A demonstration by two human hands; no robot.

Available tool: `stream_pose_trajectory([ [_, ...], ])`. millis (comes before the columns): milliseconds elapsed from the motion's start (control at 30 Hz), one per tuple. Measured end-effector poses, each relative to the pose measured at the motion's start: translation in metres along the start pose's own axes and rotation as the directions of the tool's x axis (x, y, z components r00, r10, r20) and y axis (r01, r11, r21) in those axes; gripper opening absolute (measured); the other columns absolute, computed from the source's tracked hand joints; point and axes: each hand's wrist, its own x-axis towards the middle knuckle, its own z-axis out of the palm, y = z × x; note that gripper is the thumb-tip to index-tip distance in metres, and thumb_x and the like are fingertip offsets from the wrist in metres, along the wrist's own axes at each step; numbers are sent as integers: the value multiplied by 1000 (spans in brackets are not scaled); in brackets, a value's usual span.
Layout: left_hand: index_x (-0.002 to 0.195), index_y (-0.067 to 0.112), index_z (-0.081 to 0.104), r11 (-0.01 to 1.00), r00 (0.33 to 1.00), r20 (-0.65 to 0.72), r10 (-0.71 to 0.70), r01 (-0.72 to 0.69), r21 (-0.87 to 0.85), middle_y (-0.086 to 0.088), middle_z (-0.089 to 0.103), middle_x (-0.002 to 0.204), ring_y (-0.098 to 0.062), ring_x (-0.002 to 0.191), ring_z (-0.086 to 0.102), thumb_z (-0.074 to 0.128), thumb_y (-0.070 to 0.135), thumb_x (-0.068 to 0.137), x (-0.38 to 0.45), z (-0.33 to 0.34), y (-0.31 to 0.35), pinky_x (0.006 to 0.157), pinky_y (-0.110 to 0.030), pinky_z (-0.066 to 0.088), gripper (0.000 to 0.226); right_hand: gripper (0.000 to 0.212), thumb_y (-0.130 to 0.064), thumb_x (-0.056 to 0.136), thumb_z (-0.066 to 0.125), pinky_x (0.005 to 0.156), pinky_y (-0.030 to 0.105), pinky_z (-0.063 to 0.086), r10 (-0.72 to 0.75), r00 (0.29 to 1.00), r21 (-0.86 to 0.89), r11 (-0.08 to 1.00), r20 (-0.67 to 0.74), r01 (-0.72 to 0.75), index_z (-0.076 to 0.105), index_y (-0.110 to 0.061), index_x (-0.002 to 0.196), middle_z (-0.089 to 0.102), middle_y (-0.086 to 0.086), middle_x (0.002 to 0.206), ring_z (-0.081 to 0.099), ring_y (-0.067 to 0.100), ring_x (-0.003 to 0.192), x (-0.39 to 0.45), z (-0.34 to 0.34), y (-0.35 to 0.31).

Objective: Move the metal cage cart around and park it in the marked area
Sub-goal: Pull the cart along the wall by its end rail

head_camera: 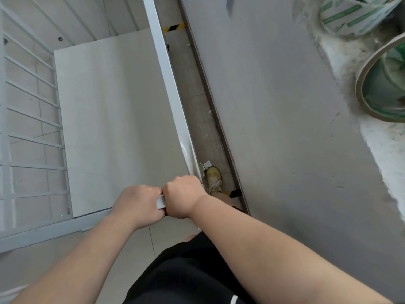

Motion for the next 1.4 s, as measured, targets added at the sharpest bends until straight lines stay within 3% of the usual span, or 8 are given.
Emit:
stream_pose_trajectory([
  [200,90,21,65,1000,999,-33,20,-20,0,-3,72,96,-26,94,65,53,44,80,3,6,-4,62,-25,35,28,8,-13,83,52,56,24,33,-18,1000,-4,1000,1,18,59,-17,81,69,10,93,53,28,71,1,-1,1],
  [533,90,20,64,1000,999,-33,22,-23,-11,-4,72,97,-27,95,64,52,41,82,3,0,-2,66,-27,41,25,8,-15,84,51,61,27,37,-33,999,-29,999,-23,33,53,-17,76,39,-1,59,48,27,66,4,1,3],
  [700,75,26,55,997,999,-29,38,-40,-67,-3,72,95,-27,93,64,53,38,81,2,-4,-1,68,-27,42,13,9,-14,82,52,64,26,36,-20,998,-12,1000,-53,19,61,-16,81,65,9,83,47,27,68,3,2,2],
  [867,67,27,42,994,998,-39,41,-44,-97,-3,71,94,-27,92,64,53,35,81,-1,-7,1,63,-25,37,19,17,-12,82,51,59,26,34,-5,998,-42,999,-55,3,46,-16,67,35,-2,57,47,27,66,5,3,3],
  [1033,56,29,33,994,999,-23,29,-31,-109,-3,72,93,-27,91,64,53,36,80,-1,-9,0,63,-25,38,32,27,-13,82,51,57,25,35,-8,998,-43,999,-63,5,38,-16,59,35,-2,56,45,26,59,6,5,3],
  [1133,66,28,42,995,999,-21,35,-37,-97,-4,72,95,-27,93,64,53,36,81,-1,-9,0,67,-27,42,20,36,-13,83,51,51,23,29,-14,998,-47,999,-63,11,30,-20,54,34,-2,56,37,18,49,7,4,4],
  [1267,87,22,63,998,999,-17,36,-37,-52,-4,72,98,-27,97,64,53,40,82,0,-9,1,71,-28,46,22,31,-14,84,51,58,25,34,-9,998,-33,999,-70,7,36,-17,58,35,-1,57,46,27,64,5,5,3],
  [1400,94,22,64,999,1000,-7,23,-23,-38,-3,72,98,-27,97,64,52,40,82,2,-7,1,73,-28,47,25,31,-14,83,52,63,26,36,-7,998,-23,1000,-64,6,35,-17,57,43,0,60,47,27,66,7,6,5],
])
